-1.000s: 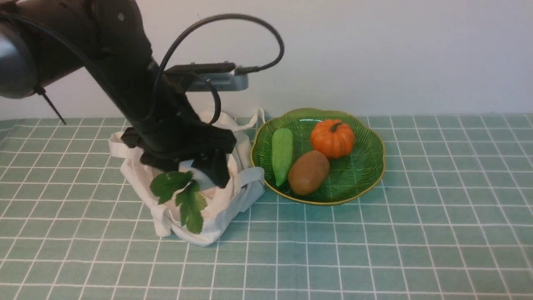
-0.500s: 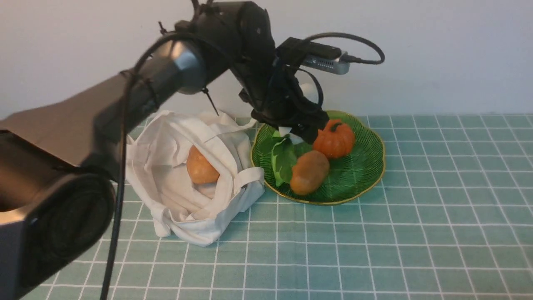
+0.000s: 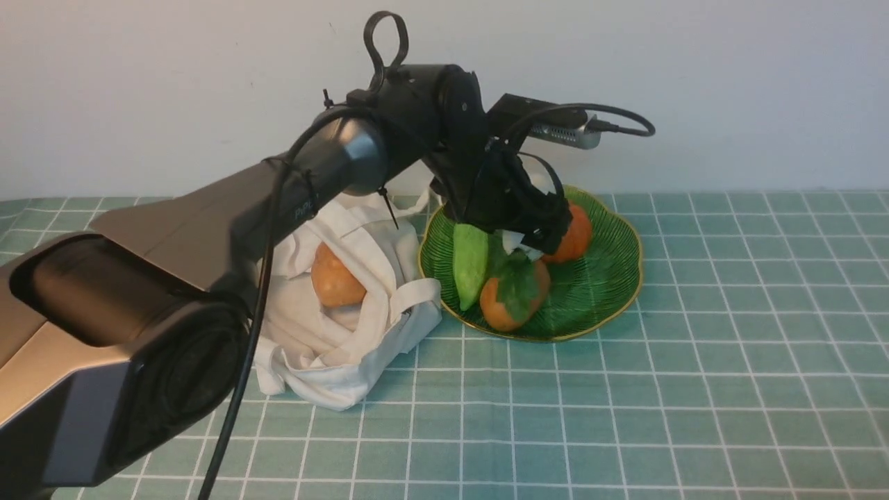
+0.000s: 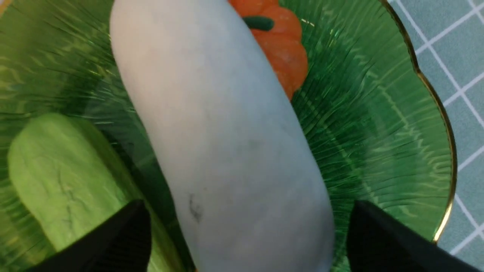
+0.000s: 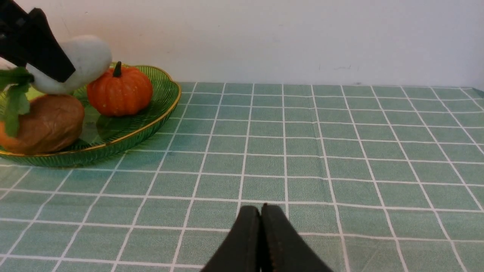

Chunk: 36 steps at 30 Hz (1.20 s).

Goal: Take vegetables from cloth bag on blue coffee tablecloth place on plate.

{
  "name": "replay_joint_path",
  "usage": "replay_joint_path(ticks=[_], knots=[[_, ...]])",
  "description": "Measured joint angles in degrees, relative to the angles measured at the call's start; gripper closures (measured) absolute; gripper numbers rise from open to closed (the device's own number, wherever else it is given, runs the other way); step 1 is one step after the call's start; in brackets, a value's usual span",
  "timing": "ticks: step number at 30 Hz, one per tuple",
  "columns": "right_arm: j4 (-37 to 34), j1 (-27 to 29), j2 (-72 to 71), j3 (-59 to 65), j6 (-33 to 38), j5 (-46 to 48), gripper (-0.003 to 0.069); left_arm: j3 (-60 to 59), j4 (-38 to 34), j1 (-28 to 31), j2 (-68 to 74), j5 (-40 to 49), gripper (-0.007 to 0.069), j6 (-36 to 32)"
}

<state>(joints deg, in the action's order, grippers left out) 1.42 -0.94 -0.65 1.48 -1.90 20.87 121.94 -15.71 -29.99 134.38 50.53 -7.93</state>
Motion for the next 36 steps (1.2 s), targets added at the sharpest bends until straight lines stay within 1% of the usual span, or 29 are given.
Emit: replay_joint_path(ticks=[4,7,8,11,12,13,15,17,19,20,21,24,27,31,36], knots=[[0.0,0.0,0.0,0.0,0.0,0.0,0.0676,0.0,-0.1,0.9,-0.3,1.9,-0.0038,2.6],[0.0,0.0,0.0,0.0,0.0,0.0,0.0676,0.0,0.0,1.9,-1.7,5.4,-0.0003,4.6],[0.0,0.0,0.0,0.0,0.0,0.0,0.0676,0.0,0.0,2.3,-2.7,6.7,0.0023,5.1],[0.0,0.0,0.0,0.0,0.0,0.0,0.0676,0.0,0.1,3.7,-6.4,9.6,0.0139,5.8],[0.0,0.0,0.0,0.0,0.0,0.0,0.0676,0.0,0.1,3.9,-7.4,10.3,0.0159,5.9],[0.0,0.0,0.0,0.0,0.0,0.0,0.0676,0.0,0.1,4.8,-9.8,11.8,0.0248,5.9],[0.0,0.0,0.0,0.0,0.0,0.0,0.0676,0.1,0.1,5.7,-13.2,14.6,0.0358,5.5],[0.0,0.0,0.0,0.0,0.0,0.0,0.0676,0.2,0.2,6.0,-16.7,17.9,0.0503,3.2],[0.0,0.0,0.0,0.0,0.0,0.0,0.0676,0.2,0.3,5.8,-20.2,19.9,0.0581,0.0],[0.0,0.0,0.0,0.0,0.0,0.0,0.0676,0.2,0.3,5.4,-22.7,20.3,0.0603,-1.7],[0.0,0.0,0.0,0.0,0.0,0.0,0.0676,0.1,0.3,5.0,-25.4,20.5,0.062,-2.8],[0.0,0.0,0.0,0.0,0.0,0.0,0.0676,-0.9,0.4,4.4,-30.2,20.7,0.0629,-3.9],[0.0,0.0,0.0,0.0,0.0,0.0,0.0676,-4.4,0.6,4.1,-37.3,21.2,0.0629,-4.7],[0.0,0.0,0.0,0.0,0.0,0.0,0.0676,-12.8,1.8,4.1,-45.6,21.3,0.0629,-4.7],[0.0,0.0,0.0,0.0,0.0,0.0,0.0676,-28.5,2.5,4.1,-56.4,21.3,0.0629,-4.5]])
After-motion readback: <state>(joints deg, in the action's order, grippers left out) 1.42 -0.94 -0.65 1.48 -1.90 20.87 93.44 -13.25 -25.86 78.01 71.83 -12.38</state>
